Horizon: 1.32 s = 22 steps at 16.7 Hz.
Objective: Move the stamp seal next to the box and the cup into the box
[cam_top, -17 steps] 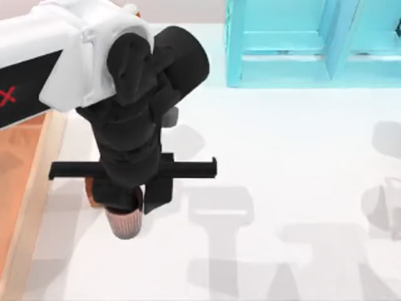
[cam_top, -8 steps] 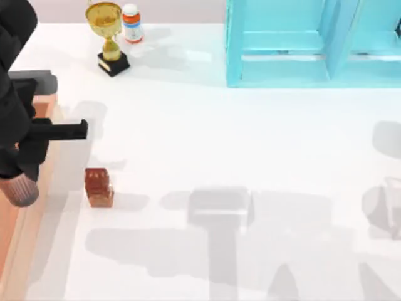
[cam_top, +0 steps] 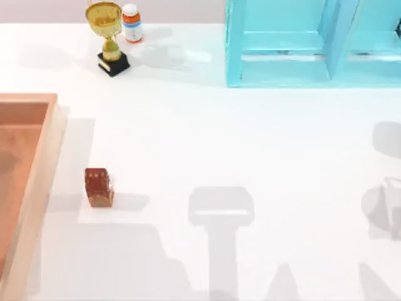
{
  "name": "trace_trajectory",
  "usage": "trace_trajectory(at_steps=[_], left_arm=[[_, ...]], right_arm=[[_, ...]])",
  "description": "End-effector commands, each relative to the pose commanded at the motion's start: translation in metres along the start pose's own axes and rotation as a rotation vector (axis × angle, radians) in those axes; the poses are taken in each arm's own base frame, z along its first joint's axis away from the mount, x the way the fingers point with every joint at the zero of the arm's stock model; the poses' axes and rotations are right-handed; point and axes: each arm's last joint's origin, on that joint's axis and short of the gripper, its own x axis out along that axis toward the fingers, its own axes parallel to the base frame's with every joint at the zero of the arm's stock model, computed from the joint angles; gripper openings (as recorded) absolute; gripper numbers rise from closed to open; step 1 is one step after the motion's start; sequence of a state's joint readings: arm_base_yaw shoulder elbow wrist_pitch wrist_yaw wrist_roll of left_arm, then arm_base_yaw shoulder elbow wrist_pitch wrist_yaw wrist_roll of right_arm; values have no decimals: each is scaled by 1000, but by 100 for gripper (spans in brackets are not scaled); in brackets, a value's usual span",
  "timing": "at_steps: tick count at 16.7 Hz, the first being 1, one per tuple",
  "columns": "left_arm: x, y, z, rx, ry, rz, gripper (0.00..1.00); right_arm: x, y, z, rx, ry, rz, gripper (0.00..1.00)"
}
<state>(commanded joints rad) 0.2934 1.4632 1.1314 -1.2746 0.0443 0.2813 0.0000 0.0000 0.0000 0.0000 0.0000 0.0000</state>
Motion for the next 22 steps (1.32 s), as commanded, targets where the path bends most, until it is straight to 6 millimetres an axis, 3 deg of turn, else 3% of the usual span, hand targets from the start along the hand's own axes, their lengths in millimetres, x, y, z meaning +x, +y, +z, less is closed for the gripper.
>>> trace_trajectory(at_steps=[4,11,22], left_arm=[[-1,11,-14,34,-33,-13,0],[1,11,-13,43,-31,-9,0],[60,17,-12,47,-28,2,0]], right_arm=[[0,0,0,0,0,0,100],[0,0,0,0,0,0,100],[0,0,0,0,0,0,100]])
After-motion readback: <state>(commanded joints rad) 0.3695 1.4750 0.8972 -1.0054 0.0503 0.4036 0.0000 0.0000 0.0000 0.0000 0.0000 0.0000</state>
